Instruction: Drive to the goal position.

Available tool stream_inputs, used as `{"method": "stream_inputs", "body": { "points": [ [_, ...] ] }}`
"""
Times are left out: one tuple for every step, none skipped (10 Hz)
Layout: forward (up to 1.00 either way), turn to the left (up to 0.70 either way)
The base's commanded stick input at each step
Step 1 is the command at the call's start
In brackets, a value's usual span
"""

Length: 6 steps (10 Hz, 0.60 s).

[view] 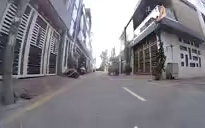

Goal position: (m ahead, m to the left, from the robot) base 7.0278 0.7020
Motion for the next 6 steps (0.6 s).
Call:
{"method": "stream_inputs", "body": {
  "points": [
    [1.00,0.00],
    [1.00,0.00],
    [1.00,0.00],
    [1.00,0.00],
    [1.00,0.00],
    [1.00,0.00]
  ]
}}
